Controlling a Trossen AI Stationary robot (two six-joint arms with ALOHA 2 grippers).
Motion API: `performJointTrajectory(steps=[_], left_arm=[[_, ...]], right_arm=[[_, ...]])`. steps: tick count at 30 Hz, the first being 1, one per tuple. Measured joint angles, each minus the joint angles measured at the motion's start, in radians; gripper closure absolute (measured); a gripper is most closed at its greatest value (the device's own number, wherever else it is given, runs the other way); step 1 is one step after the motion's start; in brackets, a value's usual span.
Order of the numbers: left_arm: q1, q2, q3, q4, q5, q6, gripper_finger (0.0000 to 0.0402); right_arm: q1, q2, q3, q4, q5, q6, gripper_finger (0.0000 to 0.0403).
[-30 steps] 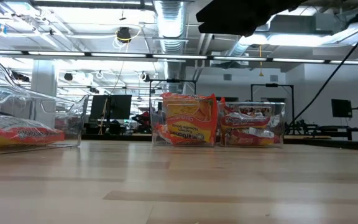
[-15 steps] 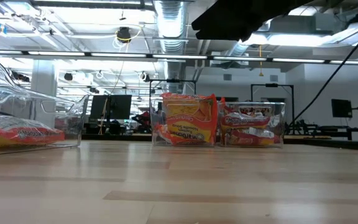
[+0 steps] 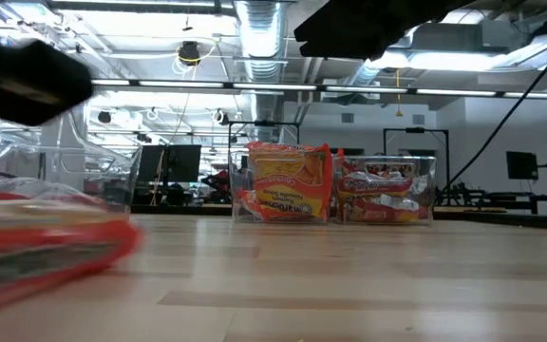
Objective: Sort Maruchan noodles
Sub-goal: Put the orange noodle pack into the bottom left transparent bin
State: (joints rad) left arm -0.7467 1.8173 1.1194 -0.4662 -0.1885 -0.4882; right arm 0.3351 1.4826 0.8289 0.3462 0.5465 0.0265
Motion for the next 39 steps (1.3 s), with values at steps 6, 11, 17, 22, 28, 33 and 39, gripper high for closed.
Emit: performJointTrajectory(steps=[6,11,17,22,28,33,39], left_arm=[[0.142,0.003,0.000,0.065,-0.040,0.169,0.0401],[0.207,0.005,-0.002,0.151,-0.035,0.308,0.0401],[0.342,0.005,-0.002,0.141,-0.112,0.406,0.0401],[0.455,0.004,-0.009,0.136,-0.105,0.466,0.0401],[0.469,-0.074,0.005,0.110,0.040,0.494,0.0401],[0.421,-0.112,0.005,0.116,0.171,0.447,0.0401],[0.390,-0.113,0.005,0.078,0.162,0.399,0.0361]], right_arm=[[0.006,0.000,0.000,-0.001,0.000,0.000,0.0149],[0.005,0.000,0.000,-0.001,0.000,-0.006,0.0149],[0.006,0.000,0.000,-0.001,0.000,-0.006,0.0149],[0.006,0.000,0.000,-0.001,0.000,-0.008,0.0149],[0.006,0.000,0.000,-0.010,0.001,-0.012,0.0149],[0.008,0.000,0.000,-0.029,0.001,-0.011,0.0149],[0.019,0.000,0.000,-0.024,0.002,-0.008,0.0149]])
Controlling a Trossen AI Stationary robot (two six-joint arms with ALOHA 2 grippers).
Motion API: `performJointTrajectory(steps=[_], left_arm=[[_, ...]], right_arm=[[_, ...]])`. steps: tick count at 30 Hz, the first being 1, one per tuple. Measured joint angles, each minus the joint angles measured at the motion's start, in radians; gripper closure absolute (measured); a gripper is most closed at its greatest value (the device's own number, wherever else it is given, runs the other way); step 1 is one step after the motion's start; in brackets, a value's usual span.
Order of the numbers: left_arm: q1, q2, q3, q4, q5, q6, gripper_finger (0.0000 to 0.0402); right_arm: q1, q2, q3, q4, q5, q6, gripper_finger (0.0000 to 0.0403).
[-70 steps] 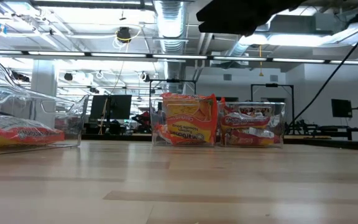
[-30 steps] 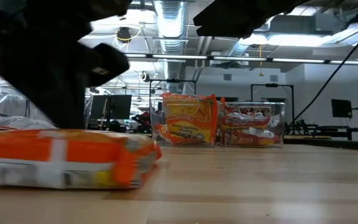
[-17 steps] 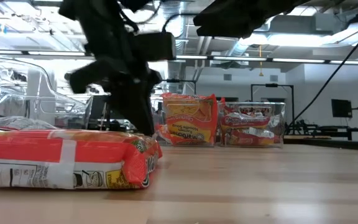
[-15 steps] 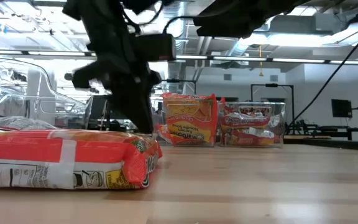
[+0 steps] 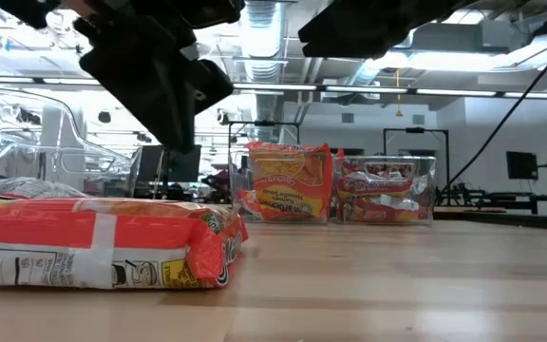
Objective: Sort Maruchan noodles
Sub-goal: Put the orange noodle pack into the bottom left transparent bin
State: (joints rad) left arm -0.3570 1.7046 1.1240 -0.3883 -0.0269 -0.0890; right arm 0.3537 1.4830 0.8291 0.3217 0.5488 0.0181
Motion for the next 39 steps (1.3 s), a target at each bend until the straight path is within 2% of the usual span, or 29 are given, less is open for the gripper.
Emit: performJointTrajectory(steps=[11,15,19,27,30,32,34,37,38,39], left_arm=[[-0.013,0.000,-0.021,0.002,0.008,-0.079,0.0180],[-0.014,0.014,-0.050,0.054,0.015,-0.107,0.0130],[-0.014,0.054,-0.049,0.081,0.032,-0.113,0.0108],[-0.014,0.144,-0.044,0.097,0.028,-0.149,0.0107],[-0.013,0.154,-0.044,0.089,0.018,-0.181,0.0117],[-0.014,0.155,-0.042,0.081,-0.007,-0.189,0.0146],[-0.016,0.156,-0.043,0.062,-0.033,-0.190,0.0205],[-0.009,0.155,-0.044,0.050,-0.084,-0.175,0.0340],[-0.005,0.155,-0.044,0.051,-0.089,-0.169,0.0369],[-0.002,0.155,-0.044,0.055,-0.094,-0.165,0.0380]], right_arm=[[-0.001,0.000,0.000,-0.001,0.002,0.000,0.0149],[-0.001,0.000,0.000,-0.003,0.002,0.000,0.0149],[-0.001,0.000,0.000,-0.005,0.002,0.000,0.0149],[-0.001,0.000,0.000,-0.011,0.002,0.008,0.0149],[-0.001,0.000,0.000,-0.013,0.002,0.008,0.0149],[-0.001,0.000,0.000,-0.011,0.002,0.008,0.0149],[-0.001,0.000,0.000,-0.012,0.002,0.008,0.0149],[-0.001,0.000,0.000,-0.011,0.002,0.009,0.0149],[-0.001,0.000,0.000,-0.011,0.002,0.009,0.0149],[-0.001,0.000,0.000,-0.010,0.002,0.009,0.0149]])
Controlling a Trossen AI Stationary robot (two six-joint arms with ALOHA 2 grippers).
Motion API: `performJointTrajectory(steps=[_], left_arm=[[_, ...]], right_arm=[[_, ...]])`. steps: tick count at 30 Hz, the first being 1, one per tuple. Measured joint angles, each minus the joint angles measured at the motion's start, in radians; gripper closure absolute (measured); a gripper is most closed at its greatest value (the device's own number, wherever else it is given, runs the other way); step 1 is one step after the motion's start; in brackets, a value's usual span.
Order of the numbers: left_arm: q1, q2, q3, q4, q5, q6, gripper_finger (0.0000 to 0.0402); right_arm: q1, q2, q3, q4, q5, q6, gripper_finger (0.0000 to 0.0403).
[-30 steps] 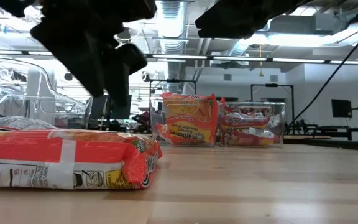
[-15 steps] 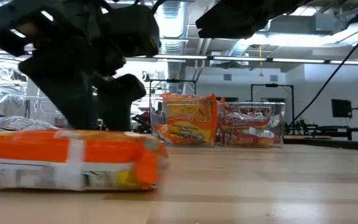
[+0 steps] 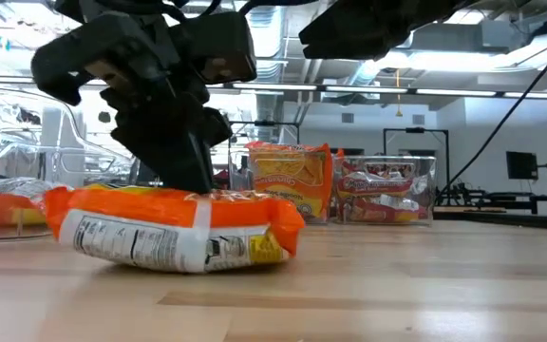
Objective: Sort Maruchan noodles
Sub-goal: Put the orange noodle pack into the bottom left transparent bin
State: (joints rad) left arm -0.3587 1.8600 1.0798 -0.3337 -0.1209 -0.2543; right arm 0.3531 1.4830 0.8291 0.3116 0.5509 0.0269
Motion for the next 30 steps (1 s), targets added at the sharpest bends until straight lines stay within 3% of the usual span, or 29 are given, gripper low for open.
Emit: performJointTrajectory(steps=[7,19,25,30], left_arm=[[0.018,-0.083,-0.010,-0.036,-0.072,0.069,0.0401],[0.037,-0.489,-0.006,-0.116,-0.331,0.180,0.0401],[0.016,-0.689,-0.005,-0.235,-0.475,0.130,0.0401],[-0.019,-0.779,-0.005,-0.342,-0.512,0.014,0.0401]], right_arm=[[0.000,0.000,0.000,0.000,0.000,0.002,0.0149],[0.000,0.000,0.000,-0.002,-0.001,0.002,0.0149],[0.000,0.000,0.000,-0.003,-0.001,0.005,0.0149],[-0.016,0.010,0.000,-0.008,-0.004,0.121,0.0149]])
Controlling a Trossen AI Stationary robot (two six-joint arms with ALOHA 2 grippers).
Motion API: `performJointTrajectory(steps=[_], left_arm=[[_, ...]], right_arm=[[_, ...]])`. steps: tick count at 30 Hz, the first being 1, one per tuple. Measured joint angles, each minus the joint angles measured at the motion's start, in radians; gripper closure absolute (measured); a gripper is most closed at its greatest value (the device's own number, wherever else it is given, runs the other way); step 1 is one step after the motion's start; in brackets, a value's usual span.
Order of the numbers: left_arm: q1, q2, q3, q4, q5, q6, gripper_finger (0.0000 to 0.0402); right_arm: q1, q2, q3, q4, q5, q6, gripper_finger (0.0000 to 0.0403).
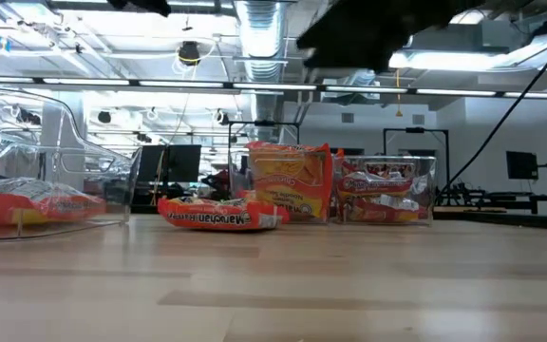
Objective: Sort Maruchan noodles
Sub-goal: Put the orange noodle pack into the bottom left transparent bin
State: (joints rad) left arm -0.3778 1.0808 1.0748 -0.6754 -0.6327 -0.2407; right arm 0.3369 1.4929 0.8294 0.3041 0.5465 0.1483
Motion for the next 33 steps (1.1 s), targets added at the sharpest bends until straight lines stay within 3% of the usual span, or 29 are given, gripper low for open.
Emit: performJointTrajectory(steps=[4,8,11,16,22,25,29,33], left_arm=[[-0.080,-0.024,0.000,0.008,-0.096,-0.011,0.0401],[-0.162,-0.047,-0.018,0.093,-0.222,0.006,0.0401],[-0.203,-0.097,-0.101,0.226,-0.243,0.050,0.0402],[-0.208,-0.239,-0.341,0.504,-0.148,0.088,0.0401],[-0.167,-0.425,-0.607,0.863,0.102,0.142,0.0401],[-0.163,-0.491,-0.707,0.990,0.194,0.157,0.0401],[-0.165,-0.544,-0.785,1.083,0.219,0.168,0.0401],[-0.165,-0.572,-0.782,1.095,0.205,0.159,0.0401]], right_arm=[[-0.044,0.074,0.000,0.020,-0.041,0.087,0.0149],[-0.076,0.209,0.033,0.091,-0.082,0.074,0.0149],[-0.091,0.324,0.105,0.056,-0.081,0.010,0.0149],[-0.106,0.451,0.281,-0.102,-0.073,-0.052,0.0149],[-0.124,0.529,0.424,-0.303,-0.047,-0.066,0.0149],[-0.133,0.560,0.449,-0.309,-0.049,-0.062,0.0149],[-0.145,0.583,0.462,-0.317,-0.063,-0.053,0.0149],[-0.160,0.610,0.459,-0.323,-0.078,-0.035,0.0149]])
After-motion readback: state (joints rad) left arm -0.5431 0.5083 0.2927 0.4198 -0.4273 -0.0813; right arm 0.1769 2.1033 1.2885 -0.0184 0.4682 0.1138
